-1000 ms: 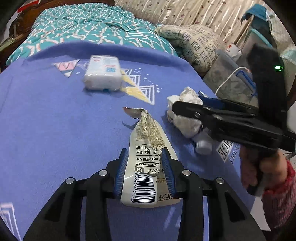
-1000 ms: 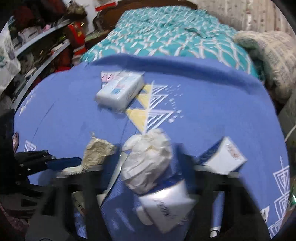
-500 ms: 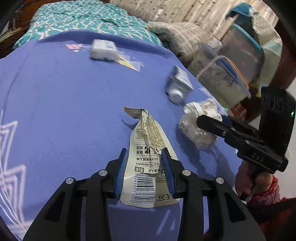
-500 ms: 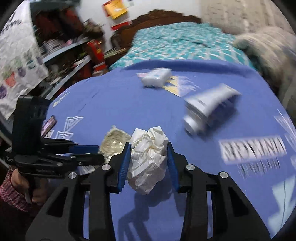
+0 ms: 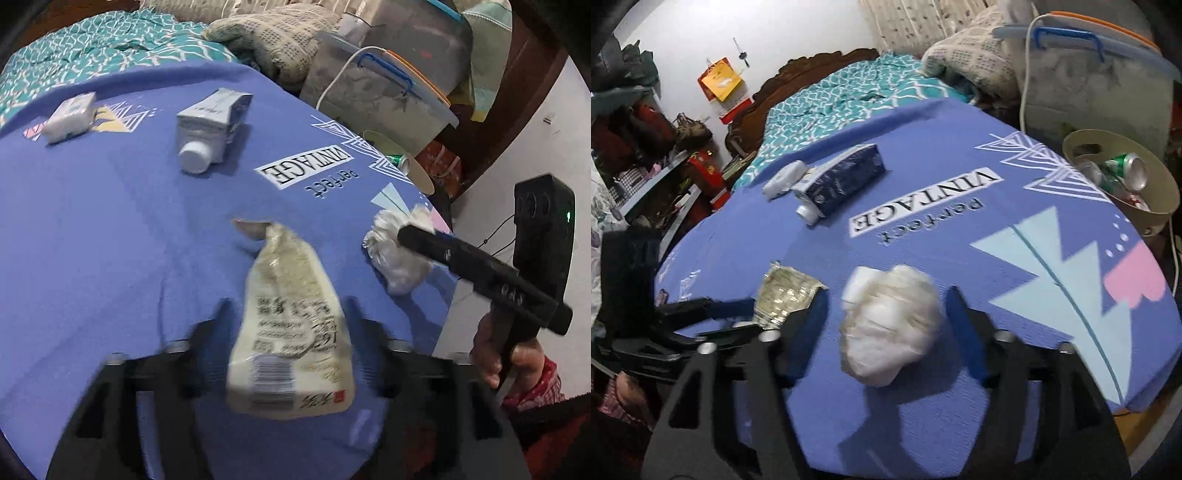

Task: Collect trash
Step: 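Carry wrapper and tissue to the wastebasket and open both tools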

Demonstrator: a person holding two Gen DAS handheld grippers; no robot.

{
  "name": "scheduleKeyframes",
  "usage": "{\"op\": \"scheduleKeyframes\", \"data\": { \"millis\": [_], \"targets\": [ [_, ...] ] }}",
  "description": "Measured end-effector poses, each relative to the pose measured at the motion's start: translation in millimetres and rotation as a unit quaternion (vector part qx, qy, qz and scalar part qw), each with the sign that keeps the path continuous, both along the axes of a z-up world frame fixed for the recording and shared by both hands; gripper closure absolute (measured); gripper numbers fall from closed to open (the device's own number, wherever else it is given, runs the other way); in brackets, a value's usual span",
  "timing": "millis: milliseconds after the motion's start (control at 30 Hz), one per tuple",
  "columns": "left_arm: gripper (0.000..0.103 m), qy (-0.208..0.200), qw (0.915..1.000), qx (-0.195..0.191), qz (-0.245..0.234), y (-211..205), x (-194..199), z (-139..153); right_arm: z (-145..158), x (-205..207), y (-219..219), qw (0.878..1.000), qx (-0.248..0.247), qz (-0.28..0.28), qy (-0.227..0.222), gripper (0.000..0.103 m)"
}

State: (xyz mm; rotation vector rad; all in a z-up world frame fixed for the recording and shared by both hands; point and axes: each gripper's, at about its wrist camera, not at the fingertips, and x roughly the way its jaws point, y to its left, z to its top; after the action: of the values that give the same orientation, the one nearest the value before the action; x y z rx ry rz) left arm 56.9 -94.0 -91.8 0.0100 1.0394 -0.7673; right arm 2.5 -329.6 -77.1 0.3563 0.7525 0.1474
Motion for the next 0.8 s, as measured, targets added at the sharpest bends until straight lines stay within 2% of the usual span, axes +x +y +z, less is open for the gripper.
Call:
{"op": "scheduleKeyframes", "data": {
  "millis": [33,233,267,300,333,367,533,567,633,667,800],
  "targets": [
    [0.019,-0.004,0.9999,0.008,0.008,-1.9,1.0,0.6,-0.8,0.7,3.9,1.000,-0.006,-0.001,-0.001,0.031],
    [0.021,-0.026,0.9982,0.052,0.013,-14.1,1.1,-0.5,-9.9,-10.1,7.9,1.000,-0.003,0.000,-0.003,0.026],
    [0.029,-0.037,0.9973,0.062,0.014,-16.9,-0.6,-0.9,-11.4,-11.8,6.2,1.000,-0.003,-0.003,-0.005,0.026],
    [0.042,-0.049,0.9960,0.074,0.015,-19.8,-2.3,-1.0,-12.2,-16.0,3.0,1.000,-0.003,-0.007,-0.007,0.026],
    [0.048,-0.056,0.9950,0.081,0.013,-22.4,-3.5,-0.9,-13.2,-18.8,0.5,1.000,-0.002,-0.011,-0.009,0.025],
    [0.061,-0.059,0.9948,0.083,0.009,-24.3,-4.7,0.0,-14.3,-21.0,-2.0,1.000,0.000,-0.014,-0.010,0.025],
    [0.063,-0.057,0.9954,0.077,-0.003,-34.5,-3.0,-0.1,-16.1,-27.8,-9.8,1.000,-0.003,-0.018,-0.020,0.025],
    [0.070,-0.053,0.9960,0.071,-0.004,-35.5,-0.4,0.4,-16.4,-28.4,-9.8,1.000,-0.005,-0.017,-0.022,0.025],
    [0.072,-0.038,0.9977,0.056,-0.004,-37.5,5.8,1.9,-16.3,-26.9,-7.8,1.000,-0.011,-0.009,-0.024,0.034],
    [0.073,-0.033,0.9982,0.050,-0.003,-38.6,9.0,2.8,-16.6,-26.4,-4.5,1.000,-0.016,0.001,-0.026,0.049],
    [0.074,-0.020,0.9990,0.038,-0.010,-48.2,22.3,7.5,-13.5,-25.1,4.0,0.999,-0.020,0.022,-0.032,0.054]
  ]
}}
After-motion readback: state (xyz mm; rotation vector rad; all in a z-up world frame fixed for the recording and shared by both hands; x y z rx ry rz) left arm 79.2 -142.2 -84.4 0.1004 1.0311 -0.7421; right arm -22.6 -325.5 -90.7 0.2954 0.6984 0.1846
